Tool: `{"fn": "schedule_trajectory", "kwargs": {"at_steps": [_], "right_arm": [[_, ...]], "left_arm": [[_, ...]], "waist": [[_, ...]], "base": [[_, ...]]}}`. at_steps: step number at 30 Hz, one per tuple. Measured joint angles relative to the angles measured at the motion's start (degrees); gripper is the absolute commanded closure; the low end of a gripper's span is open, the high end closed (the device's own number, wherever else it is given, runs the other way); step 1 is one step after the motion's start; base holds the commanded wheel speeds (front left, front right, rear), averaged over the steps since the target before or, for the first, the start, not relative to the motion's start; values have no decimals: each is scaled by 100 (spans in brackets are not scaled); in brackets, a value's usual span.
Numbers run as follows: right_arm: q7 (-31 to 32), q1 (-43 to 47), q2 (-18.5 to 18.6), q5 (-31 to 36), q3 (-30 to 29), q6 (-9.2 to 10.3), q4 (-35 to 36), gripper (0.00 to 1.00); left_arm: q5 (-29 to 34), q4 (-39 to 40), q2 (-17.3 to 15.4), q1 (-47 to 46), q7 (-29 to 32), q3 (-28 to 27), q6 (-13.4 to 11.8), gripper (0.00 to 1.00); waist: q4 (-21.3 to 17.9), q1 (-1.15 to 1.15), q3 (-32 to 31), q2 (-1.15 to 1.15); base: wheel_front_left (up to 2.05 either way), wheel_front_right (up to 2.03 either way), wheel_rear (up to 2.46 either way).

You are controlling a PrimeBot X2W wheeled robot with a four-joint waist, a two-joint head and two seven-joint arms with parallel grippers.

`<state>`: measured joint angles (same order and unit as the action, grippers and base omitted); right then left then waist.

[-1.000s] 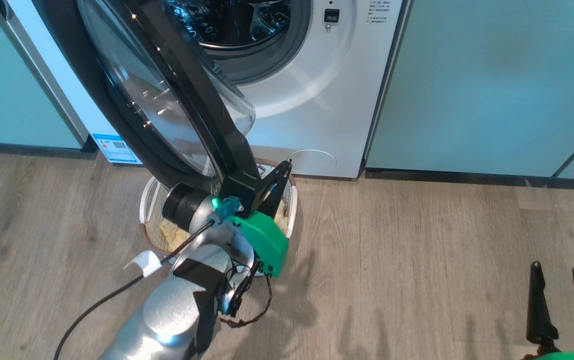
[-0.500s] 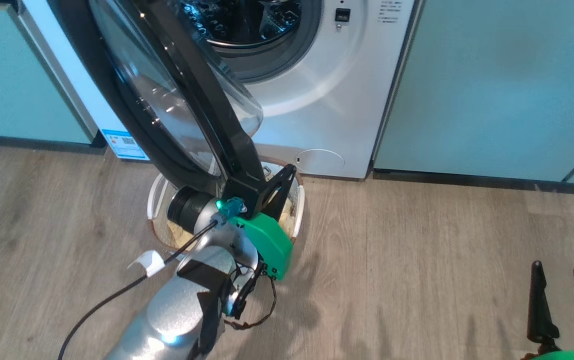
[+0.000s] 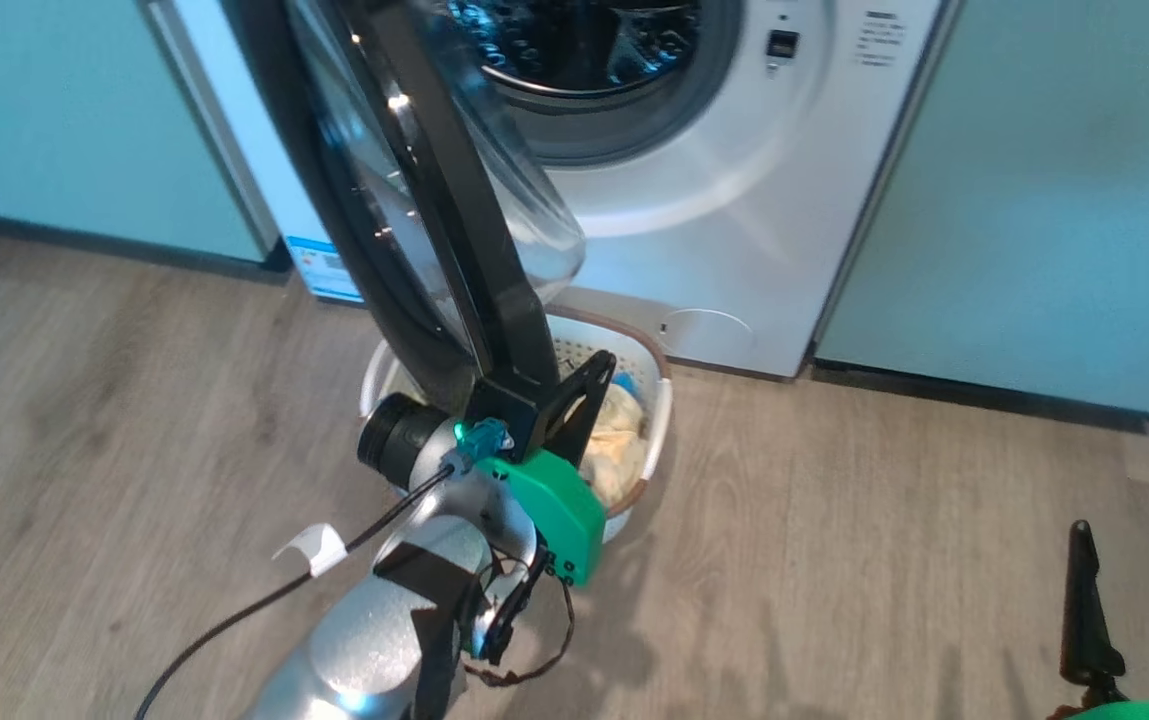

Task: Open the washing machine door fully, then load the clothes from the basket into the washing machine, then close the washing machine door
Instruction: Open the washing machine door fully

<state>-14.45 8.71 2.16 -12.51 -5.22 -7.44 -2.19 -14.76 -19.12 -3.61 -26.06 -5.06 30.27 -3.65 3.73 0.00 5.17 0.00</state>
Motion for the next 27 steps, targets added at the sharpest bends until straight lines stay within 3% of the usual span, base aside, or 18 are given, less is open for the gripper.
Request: {"fn": "schedule_trajectory", "kwargs": {"at_steps": [27], "right_arm": [[0, 4, -1, 112, -46, 0, 5, 0]], "left_arm": [[-55, 698, -200, 593, 9, 115, -412, 100]], "waist": [[1543, 0, 15, 0]], "base": [[0, 0, 0]]}}
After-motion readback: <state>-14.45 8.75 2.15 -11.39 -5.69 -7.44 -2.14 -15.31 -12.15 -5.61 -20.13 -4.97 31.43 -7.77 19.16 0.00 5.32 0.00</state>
